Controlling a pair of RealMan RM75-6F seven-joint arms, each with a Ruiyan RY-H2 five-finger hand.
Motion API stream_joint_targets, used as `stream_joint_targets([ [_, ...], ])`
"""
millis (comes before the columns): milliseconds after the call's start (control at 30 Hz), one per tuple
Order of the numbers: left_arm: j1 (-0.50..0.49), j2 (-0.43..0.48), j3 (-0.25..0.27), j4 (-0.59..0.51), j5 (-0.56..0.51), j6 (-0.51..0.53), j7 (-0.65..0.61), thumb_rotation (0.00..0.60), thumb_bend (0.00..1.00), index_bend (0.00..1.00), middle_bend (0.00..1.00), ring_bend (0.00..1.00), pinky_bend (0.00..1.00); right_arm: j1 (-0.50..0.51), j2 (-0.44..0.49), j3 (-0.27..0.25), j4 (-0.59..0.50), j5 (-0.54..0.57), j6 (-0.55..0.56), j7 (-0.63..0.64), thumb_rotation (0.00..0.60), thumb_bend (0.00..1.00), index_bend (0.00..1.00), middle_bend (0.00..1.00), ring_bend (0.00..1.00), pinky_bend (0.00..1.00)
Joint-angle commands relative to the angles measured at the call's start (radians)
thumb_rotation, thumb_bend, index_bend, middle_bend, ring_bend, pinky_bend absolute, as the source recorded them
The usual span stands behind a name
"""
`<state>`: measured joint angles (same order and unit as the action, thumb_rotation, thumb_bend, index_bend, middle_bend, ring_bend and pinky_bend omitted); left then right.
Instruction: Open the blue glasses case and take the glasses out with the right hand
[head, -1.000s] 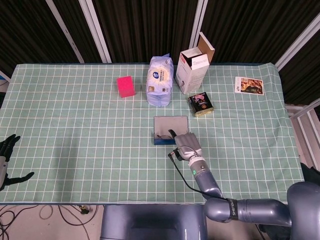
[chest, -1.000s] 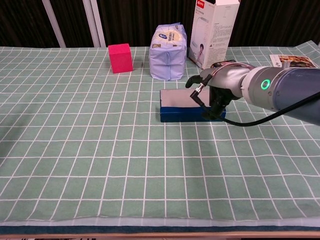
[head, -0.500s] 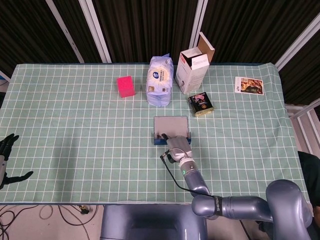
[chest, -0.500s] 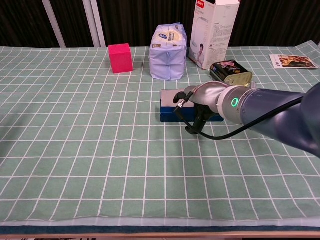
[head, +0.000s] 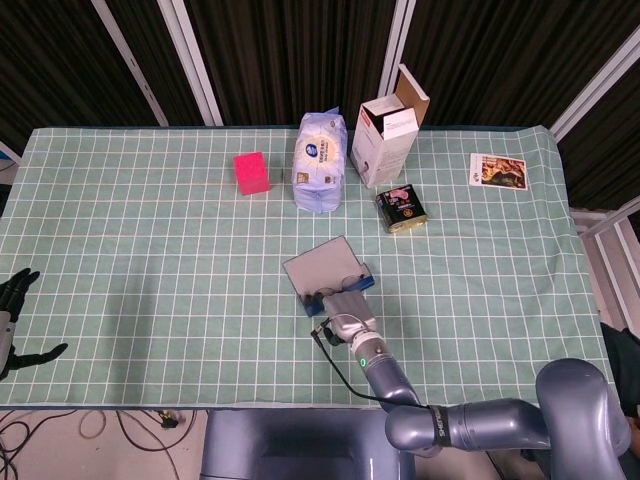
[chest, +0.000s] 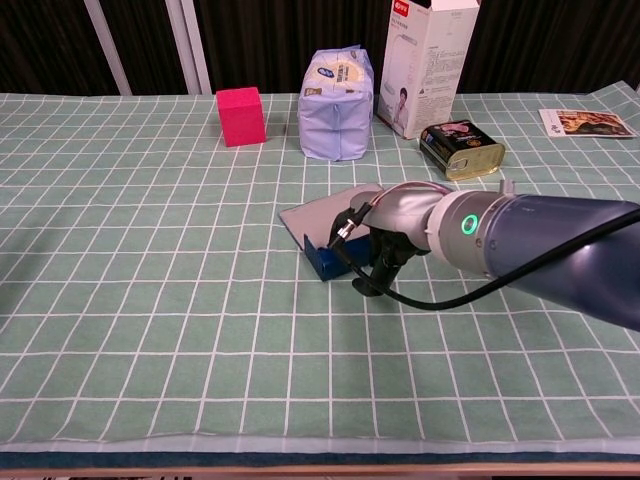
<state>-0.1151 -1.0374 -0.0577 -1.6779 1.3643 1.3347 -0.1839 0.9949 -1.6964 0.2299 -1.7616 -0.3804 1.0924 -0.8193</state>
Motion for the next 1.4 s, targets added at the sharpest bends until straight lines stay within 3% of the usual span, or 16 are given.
stream_joint_targets([
  [33, 0.001, 0.000, 0.001, -0.001, 0.004, 0.002, 0.001, 0.600, 0.00, 0.00, 0.00, 0.00, 0.00, -0.012, 0.038, -0.040, -0.084, -0.003, 0.025, -0.012, 0.600, 0.50, 0.30, 0.97, 1.00, 1.00],
  [333, 0.004, 0.001, 0.006, -0.007, 0.015, 0.008, -0.004, 0.600, 0.00, 0.00, 0.00, 0.00, 0.00, -0.043, 0.105, -0.141, -0.220, 0.005, 0.151, -0.070, 0.600, 0.50, 0.37, 0.97, 1.00, 1.00],
  [700, 0.006, 0.003, 0.002, -0.009, 0.013, 0.014, -0.008, 0.600, 0.00, 0.00, 0.00, 0.00, 0.00, -0.058, 0.147, -0.179, -0.176, 0.107, 0.250, -0.152, 0.600, 0.50, 0.38, 0.97, 1.00, 1.00],
  [967, 0.007, 0.002, 0.000, -0.009, 0.010, 0.016, -0.007, 0.600, 0.00, 0.00, 0.00, 0.00, 0.00, -0.065, 0.137, -0.170, -0.092, 0.101, 0.262, -0.168, 0.600, 0.50, 0.38, 0.97, 1.00, 1.00],
  [1400, 0.007, 0.003, -0.003, -0.009, 0.001, 0.015, -0.009, 0.600, 0.00, 0.00, 0.00, 0.00, 0.00, -0.053, 0.098, -0.099, 0.032, 0.145, 0.227, -0.193, 0.600, 0.50, 0.31, 0.97, 1.00, 1.00],
])
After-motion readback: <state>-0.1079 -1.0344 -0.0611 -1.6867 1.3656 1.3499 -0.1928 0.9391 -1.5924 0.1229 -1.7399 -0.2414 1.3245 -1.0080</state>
